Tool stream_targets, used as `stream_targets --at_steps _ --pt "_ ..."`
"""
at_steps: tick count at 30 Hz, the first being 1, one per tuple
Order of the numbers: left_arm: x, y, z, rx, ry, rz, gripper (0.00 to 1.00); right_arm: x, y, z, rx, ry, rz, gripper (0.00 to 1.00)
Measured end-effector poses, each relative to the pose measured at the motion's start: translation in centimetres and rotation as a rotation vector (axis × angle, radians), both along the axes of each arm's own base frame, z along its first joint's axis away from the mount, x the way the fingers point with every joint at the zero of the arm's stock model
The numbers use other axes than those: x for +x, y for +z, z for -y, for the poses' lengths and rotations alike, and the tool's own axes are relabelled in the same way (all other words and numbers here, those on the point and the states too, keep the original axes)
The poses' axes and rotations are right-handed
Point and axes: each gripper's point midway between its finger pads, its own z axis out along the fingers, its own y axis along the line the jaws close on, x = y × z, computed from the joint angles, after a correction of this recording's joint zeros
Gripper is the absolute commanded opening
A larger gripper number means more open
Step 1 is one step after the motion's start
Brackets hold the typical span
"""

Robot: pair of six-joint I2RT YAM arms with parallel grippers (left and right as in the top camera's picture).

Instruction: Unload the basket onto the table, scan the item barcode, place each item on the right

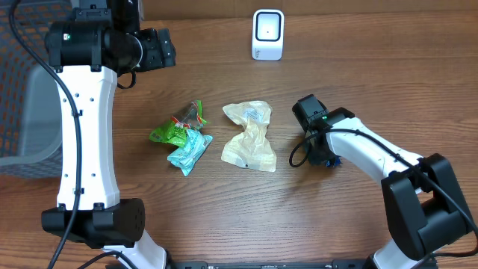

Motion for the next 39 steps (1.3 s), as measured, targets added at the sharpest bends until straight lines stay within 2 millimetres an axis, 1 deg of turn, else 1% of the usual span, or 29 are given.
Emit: stream_targets --at_steps 1,3,5,6,9,11,14,17,20,22,23,26,29,32,34,39 --pt "0.0 0.0 0.0 0.000 0.000 0.000 0.90 -0.4 0.1 -0.4 0.026 -0.006 -0.025 0.04" --pt "0.0 0.0 0.0 0.000 0.000 0.002 0.89 -1.0 0.4 -1.9 0.117 -0.018 -0.075 0.04" --pt "0.0 0.0 0.0 0.000 0.000 0.002 0.90 -1.2 1.2 -4.8 0.275 -0.019 -0.121 0.04" --pt "0.0 0.0 0.0 0.000 0.000 0.002 0.89 -1.1 1.6 -5.9 0.334 -0.015 -0.129 0.04" --pt "0.0 0.0 0.0 0.000 0.000 0.002 0.89 0.3 4.2 -11.7 0.645 0.034 -0.129 0.04" --pt "0.0 0.0 0.0 0.000 0.000 0.001 0.89 0.7 5.9 -14.3 0.806 0.065 -0.135 0.04" --pt "-0.1 -0.1 0.0 0.000 0.000 -0.005 0.90 0.8 8.0 -16.8 0.993 0.076 -0.163 0.04" --pt "-0.1 -0.1 0.0 0.000 0.000 -0.006 0.89 1.4 9.6 -18.3 1.130 0.071 -0.170 0.04" --pt "-0.1 -0.1 0.0 0.000 0.000 -0.006 0.89 1.9 10.7 -19.2 1.270 0.062 -0.187 0.04" --pt "-0.1 -0.1 0.0 0.000 0.000 -0.006 0.90 1.9 10.9 -19.2 1.369 0.057 -0.220 0.04" --pt "-0.1 -0.1 0.0 0.000 0.000 -0.006 0.90 2.0 11.0 -18.9 1.423 0.050 -0.238 0.04" --pt "-0.1 -0.1 0.0 0.000 0.000 -0.006 0.90 2.1 10.7 -17.4 1.496 -0.010 -0.290 0.04" --pt "-0.1 -0.1 0.0 0.000 0.000 -0.006 0.90 2.2 10.4 -15.5 1.540 -0.085 -0.321 0.04" --pt "-0.1 -0.1 0.0 0.000 0.000 -0.006 0.90 2.4 10.5 -14.3 1.573 -0.110 -0.328 0.04" --pt "-0.1 -0.1 0.0 0.000 0.000 -0.006 0.90 2.3 11.0 -14.2 1.602 -0.085 -0.330 0.04" --pt "-0.1 -0.1 0.0 0.000 0.000 -0.005 0.90 2.3 14.2 -15.2 1.722 0.109 -0.316 0.04"
